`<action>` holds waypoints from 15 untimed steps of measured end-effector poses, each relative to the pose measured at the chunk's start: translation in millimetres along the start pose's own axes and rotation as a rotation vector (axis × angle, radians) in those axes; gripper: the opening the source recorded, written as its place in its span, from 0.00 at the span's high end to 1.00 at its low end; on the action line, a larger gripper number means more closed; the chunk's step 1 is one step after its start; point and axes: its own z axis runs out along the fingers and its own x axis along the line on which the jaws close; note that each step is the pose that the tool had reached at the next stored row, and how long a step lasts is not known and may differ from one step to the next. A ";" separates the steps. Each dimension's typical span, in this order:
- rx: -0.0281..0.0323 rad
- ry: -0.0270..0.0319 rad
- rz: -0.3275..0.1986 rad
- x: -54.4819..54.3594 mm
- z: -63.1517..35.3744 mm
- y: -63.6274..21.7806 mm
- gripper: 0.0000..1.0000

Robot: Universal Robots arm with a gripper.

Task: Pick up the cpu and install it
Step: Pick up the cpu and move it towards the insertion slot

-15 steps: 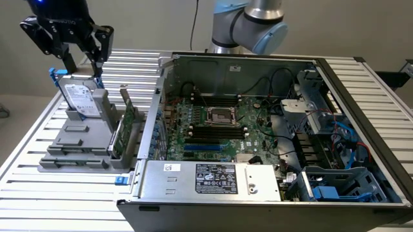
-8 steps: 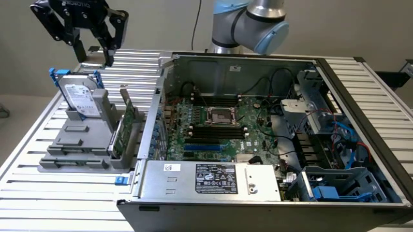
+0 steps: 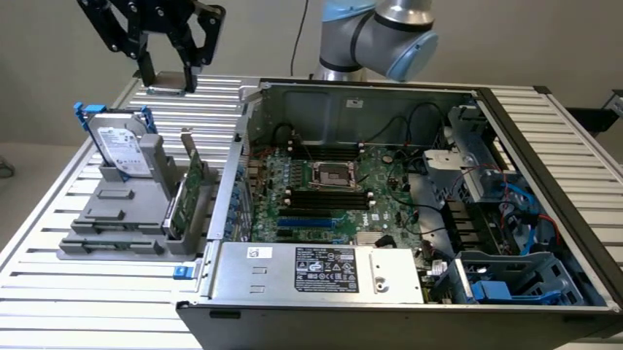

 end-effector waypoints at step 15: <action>-0.0228 0.0017 -0.002 -67.1 -14.4 2.3 0.45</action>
